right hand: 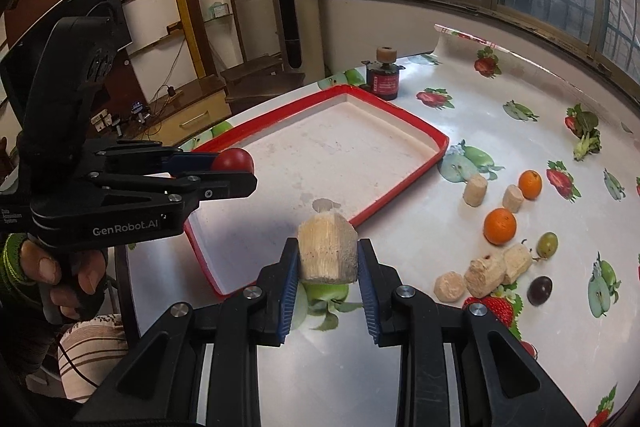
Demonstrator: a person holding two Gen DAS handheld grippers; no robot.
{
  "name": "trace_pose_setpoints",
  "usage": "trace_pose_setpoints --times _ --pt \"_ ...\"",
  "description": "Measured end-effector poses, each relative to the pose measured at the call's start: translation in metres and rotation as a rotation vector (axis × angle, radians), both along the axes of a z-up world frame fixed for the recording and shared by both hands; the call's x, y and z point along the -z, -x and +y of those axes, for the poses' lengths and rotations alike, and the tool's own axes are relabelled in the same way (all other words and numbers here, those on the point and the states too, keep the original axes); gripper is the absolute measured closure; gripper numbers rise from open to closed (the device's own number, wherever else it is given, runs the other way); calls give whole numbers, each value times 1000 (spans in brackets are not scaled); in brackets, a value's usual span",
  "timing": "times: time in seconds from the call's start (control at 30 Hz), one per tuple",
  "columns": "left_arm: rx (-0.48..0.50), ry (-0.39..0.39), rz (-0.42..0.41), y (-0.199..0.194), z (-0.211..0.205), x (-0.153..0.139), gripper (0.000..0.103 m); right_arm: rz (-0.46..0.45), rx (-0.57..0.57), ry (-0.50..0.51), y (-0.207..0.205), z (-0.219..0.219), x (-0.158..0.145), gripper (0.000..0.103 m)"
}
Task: Organize fruits
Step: 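Carry the tomato and bread cube in both grippers over the red tray, then open the left gripper releasing the tomato while the right gripper releases the cube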
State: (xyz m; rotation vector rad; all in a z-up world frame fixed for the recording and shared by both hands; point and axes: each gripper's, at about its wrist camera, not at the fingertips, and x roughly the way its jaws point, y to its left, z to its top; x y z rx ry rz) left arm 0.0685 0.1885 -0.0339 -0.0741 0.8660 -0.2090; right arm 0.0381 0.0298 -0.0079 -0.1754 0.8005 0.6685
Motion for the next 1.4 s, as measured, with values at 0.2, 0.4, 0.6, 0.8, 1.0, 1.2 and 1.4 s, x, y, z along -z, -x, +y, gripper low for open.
trace_pose_setpoints --times 0.2,0.4,0.6,0.8,1.0,1.2,1.4 --pt "-31 12 24 -10 18 8 74 4 -41 -2 -7 24 0 75" --pt "-59 20 50 -23 34 18 74 34 -78 -7 -22 47 7 75" --pt "-78 22 105 -33 44 38 74 97 -128 13 -34 77 30 75" --pt "-78 11 148 -35 45 53 74 140 -171 67 -37 102 57 75" --pt "-82 7 164 -35 46 60 74 157 -181 102 -40 110 72 72" --pt "-111 -14 162 -31 48 56 57 132 -153 94 -38 101 67 40" --pt "-125 -22 109 -23 43 36 53 114 -136 62 -28 81 49 39"
